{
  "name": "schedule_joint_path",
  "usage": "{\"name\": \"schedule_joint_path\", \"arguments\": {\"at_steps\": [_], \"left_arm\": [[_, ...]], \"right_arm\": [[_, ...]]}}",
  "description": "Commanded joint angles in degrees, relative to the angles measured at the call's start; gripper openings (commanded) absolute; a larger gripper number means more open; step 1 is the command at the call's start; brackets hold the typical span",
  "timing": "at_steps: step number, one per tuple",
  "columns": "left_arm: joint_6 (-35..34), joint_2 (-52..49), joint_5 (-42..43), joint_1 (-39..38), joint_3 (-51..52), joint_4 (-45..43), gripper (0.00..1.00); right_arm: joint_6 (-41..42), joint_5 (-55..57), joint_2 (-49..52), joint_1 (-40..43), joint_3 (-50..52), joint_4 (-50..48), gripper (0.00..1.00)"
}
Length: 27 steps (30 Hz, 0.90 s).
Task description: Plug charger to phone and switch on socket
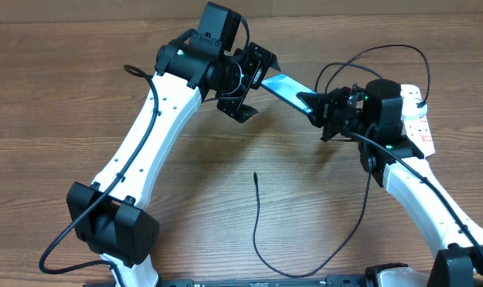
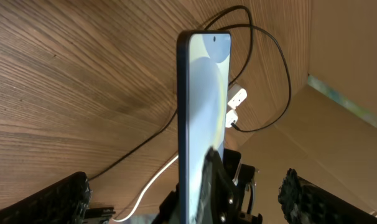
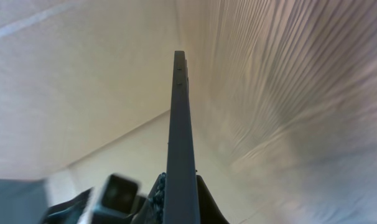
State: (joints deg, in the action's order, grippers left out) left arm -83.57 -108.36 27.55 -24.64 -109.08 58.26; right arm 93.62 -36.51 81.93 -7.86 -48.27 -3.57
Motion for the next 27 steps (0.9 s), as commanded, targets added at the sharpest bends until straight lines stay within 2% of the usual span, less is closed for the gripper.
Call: {"name": "schedule_joint_path", "arguments": {"at_steps": [1,9,12,27], "left_arm": [[1.3,1.0,-1.0,0.3,-1.1,0.0,1.0],[1.4,1.0,-1.0,0.3,-1.1,0.0,1.0],[1.3,1.0,-1.3,0.3,-1.1,-0.1,1.0],[1.3,0.9,-7.4,0.2,-1.0,0.0,1.0]], "right_arm": [[10.3,-7.6,-0.4,0.2,-1.5,-5.1,0.04],[16.6,-12.3,-0.4,0.2,-1.5,-9.7,0.04],[21.8,-13.8,-0.4,0.2,-1.5,-9.8,0.04],[30.2,-16.3,-0.4,0.2,-1.5,-14.8,0.04]]}}
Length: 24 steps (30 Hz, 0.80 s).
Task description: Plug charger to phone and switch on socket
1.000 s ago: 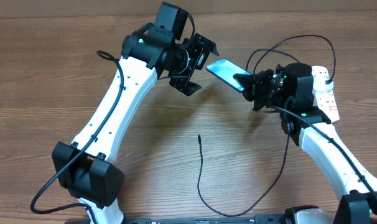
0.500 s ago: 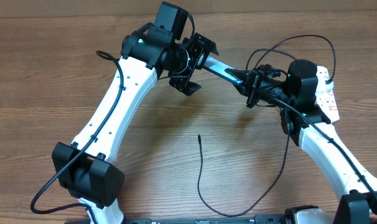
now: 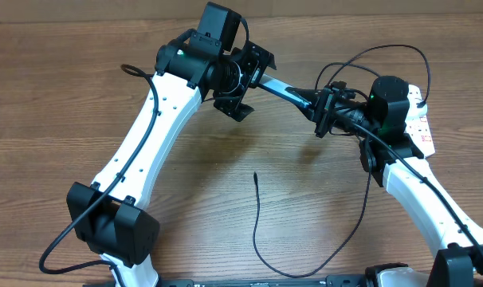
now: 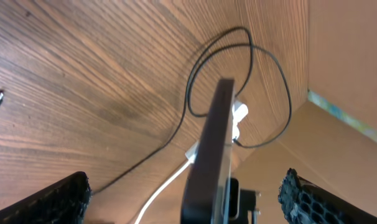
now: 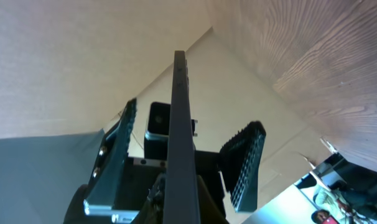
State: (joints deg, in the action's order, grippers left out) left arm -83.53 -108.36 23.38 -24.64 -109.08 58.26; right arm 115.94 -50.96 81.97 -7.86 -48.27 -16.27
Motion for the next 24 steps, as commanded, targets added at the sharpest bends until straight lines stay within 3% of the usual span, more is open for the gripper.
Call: {"name": "schedule_joint_path", "arguments": {"at_steps": [1,9,24], "left_arm": [[1.2,0.9,-3.2,0.2,-1.0,0.0,1.0],[-1.0,0.9,-3.2,0.0,-1.0,-0.5,1.0],[-5.2,0.8,-8.6,-5.1,-0.9,-3.2,0.88]], "right_arm": [[7.9,-1.9,-0.4,0.1,-1.5,-2.1,0.04],[7.9,-2.8,-0.4,0.1,-1.5,-2.1,0.04],[7.9,-2.9,-0.4,0.1,-1.5,-2.1,0.04]]}}
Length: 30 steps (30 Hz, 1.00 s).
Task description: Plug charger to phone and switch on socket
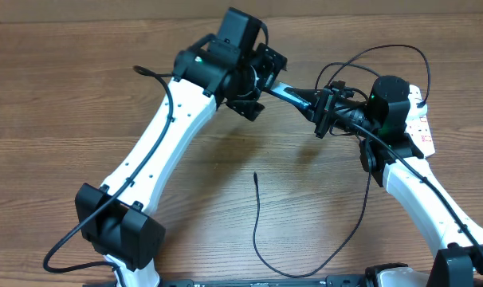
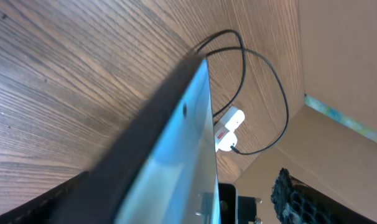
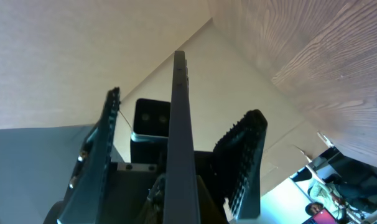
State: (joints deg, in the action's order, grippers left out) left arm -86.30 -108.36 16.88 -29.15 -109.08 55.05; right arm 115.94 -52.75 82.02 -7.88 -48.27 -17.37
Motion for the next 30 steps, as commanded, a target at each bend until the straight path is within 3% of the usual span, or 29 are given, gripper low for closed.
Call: {"name": "schedule_joint_path", "arguments": {"at_steps": [1,4,14,18,21,30], "left_arm": [[-2.7,0.8,-2.1,-0.7,-0.9,0.0,0.84],[-3.9,0.8,-2.1,-1.1,-0.9,0.1,0.76],[-6.1,0.8,-2.3,-1.3,-0.9,0.0,0.68],[-6.1,0.8,-2.5,-1.5,-0.9,0.0,0.51],[-6.1,0.8,-3.9,-2.1,-0.9,0.0,0.43],[-6.1,0.7,-8.9,-4.0,-0.9,0.0,0.47]], "right_arm": [[7.9,-1.1,-0.5,0.1,-1.5,-1.0,0.04],[7.9,-1.1,-0.5,0.1,-1.5,-1.0,0.04],[7.9,-0.9,-0.5,0.1,-1.5,-1.0,0.04],[7.9,-0.9,-0.5,0.1,-1.5,-1.0,0.04],[7.9,-0.9,-0.5,0.1,-1.5,-1.0,0.04],[7.9,-0.9,-0.5,0.1,-1.5,-1.0,0.04]]}}
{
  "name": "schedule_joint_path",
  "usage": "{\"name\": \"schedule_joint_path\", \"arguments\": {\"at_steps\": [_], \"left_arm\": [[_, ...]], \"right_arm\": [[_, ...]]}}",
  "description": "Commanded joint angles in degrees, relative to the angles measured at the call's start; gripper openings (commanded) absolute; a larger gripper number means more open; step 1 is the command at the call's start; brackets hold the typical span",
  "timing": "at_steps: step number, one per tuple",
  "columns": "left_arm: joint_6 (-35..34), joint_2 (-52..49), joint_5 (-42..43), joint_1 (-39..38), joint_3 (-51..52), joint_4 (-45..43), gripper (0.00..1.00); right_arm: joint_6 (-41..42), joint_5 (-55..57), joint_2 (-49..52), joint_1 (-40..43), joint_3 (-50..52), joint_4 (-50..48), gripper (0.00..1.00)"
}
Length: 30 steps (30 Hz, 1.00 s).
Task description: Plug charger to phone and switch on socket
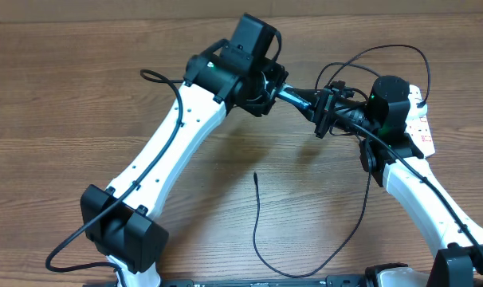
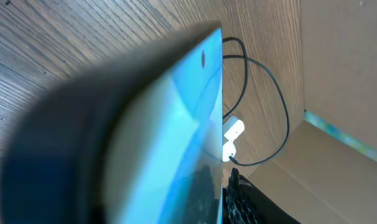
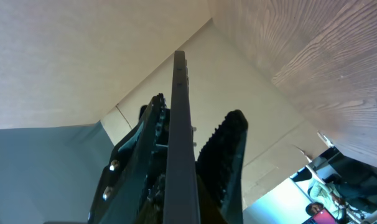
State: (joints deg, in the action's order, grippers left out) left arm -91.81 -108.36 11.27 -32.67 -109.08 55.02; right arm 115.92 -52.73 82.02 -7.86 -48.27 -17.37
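Observation:
The dark phone (image 1: 296, 96) hangs edge-on above the table between both arms. My right gripper (image 1: 322, 112) is shut on its near end, and the right wrist view runs along its thin edge (image 3: 179, 124). My left gripper (image 1: 271, 88) has its fingers (image 3: 229, 155) against both faces of the far end. In the left wrist view the blurred blue screen (image 2: 176, 118) fills the frame beside one finger (image 2: 244, 199). The black charger cable (image 1: 258, 239) lies on the table, its free plug end (image 1: 255, 174) apart from the phone. The white socket strip (image 1: 419, 115) lies at the right.
Loops of black cable (image 1: 385, 52) curl over the wood behind the right arm, near the socket strip (image 2: 232, 132). A cardboard wall (image 2: 338, 93) stands along the far side of the wooden table (image 1: 66, 119).
My left gripper has moved right, further onto the phone's far end, and its jaws have narrowed from wide apart to lying against the phone. The right gripper and phone stayed put.
First my right gripper held the phone flat-faced, with the left gripper open a little away from its far end. Then the phone stood edge-on. The left gripper then straddled the far end with wide jaws, and now they are closed in on it.

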Motion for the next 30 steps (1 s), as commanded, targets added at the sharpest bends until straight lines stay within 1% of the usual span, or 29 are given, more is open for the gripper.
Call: {"name": "schedule_joint_path", "arguments": {"at_steps": [1,6,9,12,14,16,21,27,30], "left_arm": [[-0.6,0.7,-3.4,-0.5,-0.9,0.0,0.47],[-0.6,0.7,-4.2,-0.5,-0.9,0.0,0.46],[-0.6,0.7,-4.2,-0.5,-0.9,0.0,0.44],[-0.6,0.7,-4.2,-0.5,-0.9,0.0,0.38],[-0.9,0.7,-4.2,-0.5,-0.9,0.0,0.31],[-1.0,0.7,-4.2,-0.5,-0.9,0.0,0.28],[-1.0,0.7,-4.2,-0.5,-0.9,0.0,0.24],[-1.0,0.7,-4.2,-0.5,-0.9,0.0,0.11],[-1.0,0.7,-4.2,-0.5,-0.9,0.0,0.09]], "right_arm": [[7.9,-1.0,-0.5,0.1,-1.5,-1.0,0.04],[7.9,-1.0,-0.5,0.1,-1.5,-1.0,0.04],[7.9,-1.0,-0.5,0.1,-1.5,-1.0,0.03],[7.9,-1.0,-0.5,0.1,-1.5,-1.0,0.04],[7.9,-1.0,-0.5,0.1,-1.5,-1.0,0.04],[7.9,-1.0,-0.5,0.1,-1.5,-1.0,0.04],[7.9,-1.1,-0.5,0.1,-1.5,-1.0,0.04],[7.9,-1.4,-0.5,0.1,-1.5,-1.0,0.04],[7.9,-1.4,-0.5,0.1,-1.5,-1.0,0.04]]}}
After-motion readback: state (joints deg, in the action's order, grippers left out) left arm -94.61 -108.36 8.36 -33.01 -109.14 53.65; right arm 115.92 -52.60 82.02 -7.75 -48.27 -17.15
